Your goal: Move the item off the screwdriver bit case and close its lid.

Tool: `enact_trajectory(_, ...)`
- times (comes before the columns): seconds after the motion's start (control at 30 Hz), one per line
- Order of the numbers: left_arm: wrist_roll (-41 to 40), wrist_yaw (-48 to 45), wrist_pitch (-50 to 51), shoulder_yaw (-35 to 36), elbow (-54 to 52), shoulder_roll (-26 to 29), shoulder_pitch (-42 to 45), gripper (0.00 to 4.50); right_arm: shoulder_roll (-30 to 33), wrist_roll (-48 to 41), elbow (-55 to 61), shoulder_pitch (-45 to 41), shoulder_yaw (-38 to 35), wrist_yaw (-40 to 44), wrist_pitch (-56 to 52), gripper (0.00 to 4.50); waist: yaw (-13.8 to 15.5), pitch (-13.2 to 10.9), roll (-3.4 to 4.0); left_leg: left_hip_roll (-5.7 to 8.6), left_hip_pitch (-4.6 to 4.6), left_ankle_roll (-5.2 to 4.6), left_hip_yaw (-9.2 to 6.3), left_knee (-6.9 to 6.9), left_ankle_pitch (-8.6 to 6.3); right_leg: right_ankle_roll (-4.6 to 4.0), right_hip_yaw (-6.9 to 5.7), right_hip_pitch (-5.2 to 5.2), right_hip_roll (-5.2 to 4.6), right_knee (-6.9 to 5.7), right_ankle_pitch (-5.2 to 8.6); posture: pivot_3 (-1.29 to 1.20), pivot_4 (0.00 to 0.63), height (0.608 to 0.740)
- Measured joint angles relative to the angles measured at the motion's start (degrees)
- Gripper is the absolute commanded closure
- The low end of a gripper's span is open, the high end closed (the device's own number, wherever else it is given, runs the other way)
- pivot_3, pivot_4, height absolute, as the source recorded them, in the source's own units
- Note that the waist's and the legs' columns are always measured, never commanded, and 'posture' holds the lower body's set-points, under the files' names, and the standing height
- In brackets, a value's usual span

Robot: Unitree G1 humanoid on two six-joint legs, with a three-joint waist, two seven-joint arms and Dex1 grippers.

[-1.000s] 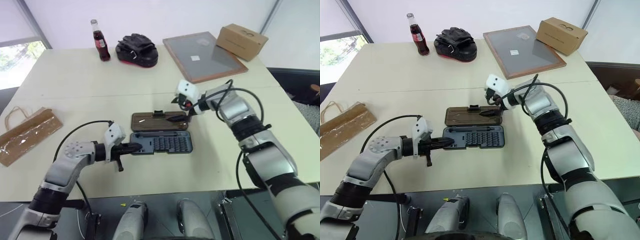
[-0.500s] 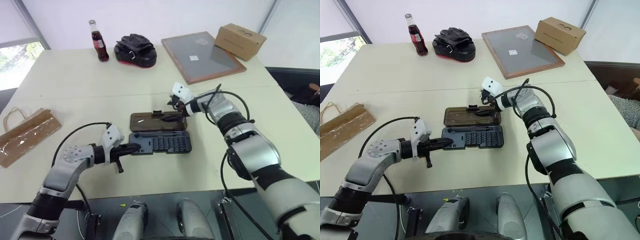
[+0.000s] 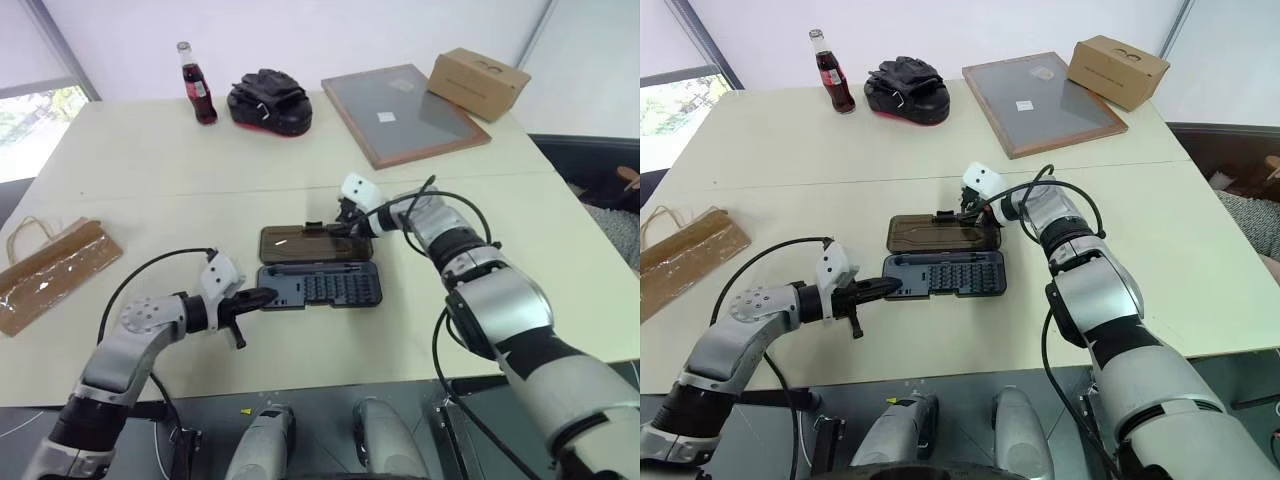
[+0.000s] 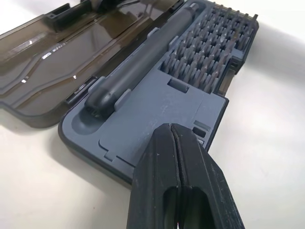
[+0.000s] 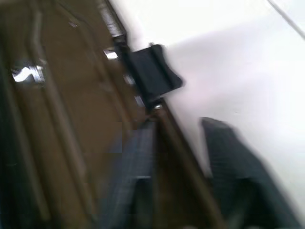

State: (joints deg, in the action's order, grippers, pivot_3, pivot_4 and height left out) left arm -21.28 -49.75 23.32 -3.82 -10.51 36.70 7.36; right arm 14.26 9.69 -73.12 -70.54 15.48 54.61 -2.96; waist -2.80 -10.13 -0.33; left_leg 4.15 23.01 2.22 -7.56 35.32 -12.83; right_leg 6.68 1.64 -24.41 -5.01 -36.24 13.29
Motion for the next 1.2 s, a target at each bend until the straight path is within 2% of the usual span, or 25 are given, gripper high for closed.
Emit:
enact_trajectory(0.13, 0.6, 0.8, 0.3, 0.9, 0.0, 0.4, -0.3, 4.5, 0.0, 1.6, -0.2, -0.2, 0.0, 0.1, 0.0, 4.46, -0.5, 0.0, 0.0, -0.02, -0.52, 0.0, 0.04, -0.25, 0.0, -0.12, 0.06, 0.39, 0.04, 0.0, 0.07, 0.0, 0.15, 0.74)
enact_trajectory(0.4, 0.7, 1.6, 1.1, 0.9, -0.9, 0.1, -0.4, 4.5, -0.1, 4.5, -0.2, -0.1, 0.6, 0.4, 4.0, 4.46, -1.2, 0.0, 0.0, -0.04, -0.56, 0.0, 0.0, -0.28, 0.0, -0.15, 0.05, 0.42, 0.07, -0.01, 0.09, 0.0, 0.15, 0.74)
enact_trajectory(0.63, -0.6, 3.7, 3.0, 1.9, -0.4, -2.5, 0.5, 4.5, 2.2, 8.3, 6.6, 3.1, 3.5, -2.6, 17.2, 4.46, -1.2, 0.0, 0.02, -0.04, -0.52, 0.01, 0.0, -0.27, 0.0, -0.14, 0.06, 0.35, 0.07, -0.03, 0.09, 0.0, 0.15, 0.74)
enact_trajectory(0.77, -0.8, 4.1, 3.9, 3.1, 0.2, -3.2, 1.9, 4.5, 5.6, 8.0, 23.8, 9.1, 3.5, -2.1, 20.4, 4.46, -1.0, 0.0, 0.02, -0.04, -0.48, 0.01, -0.03, -0.27, 0.01, -0.13, 0.06, 0.35, 0.06, -0.01, 0.09, 0.0, 0.15, 0.74)
enact_trajectory(0.9, -0.8, 4.1, 4.1, 3.2, 1.1, -4.1, 2.7, 4.5, 8.2, 6.0, 46.4, 19.5, 3.3, 0.0, 15.5, 4.46, -0.5, 0.0, 0.01, -0.04, -0.47, 0.01, -0.04, -0.26, 0.01, -0.12, 0.06, 0.36, 0.03, 0.0, 0.09, 0.0, 0.15, 0.74)
enact_trajectory(0.97, -0.9, 4.2, 4.2, 3.2, 1.4, -4.5, 3.1, 4.5, 9.1, 5.8, 54.0, 23.3, 3.3, 0.2, 13.1, 4.46, -0.3, 0.0, 0.01, -0.04, -0.46, 0.01, -0.02, -0.23, 0.01, -0.12, 0.06, 0.35, 0.02, 0.0, 0.09, 0.0, 0.15, 0.74)
enact_trajectory(1.2, -2.0, 4.7, 4.7, 4.0, 3.0, -5.8, 5.3, 4.5, 10.5, 7.9, 68.7, 29.4, 3.7, -3.3, 9.3, 4.46, 0.4, 0.0, -0.03, -0.04, -0.46, 0.02, 0.0, -0.2, 0.01, -0.12, 0.05, 0.39, 0.0, 0.02, 0.09, 0.0, 0.15, 0.74)
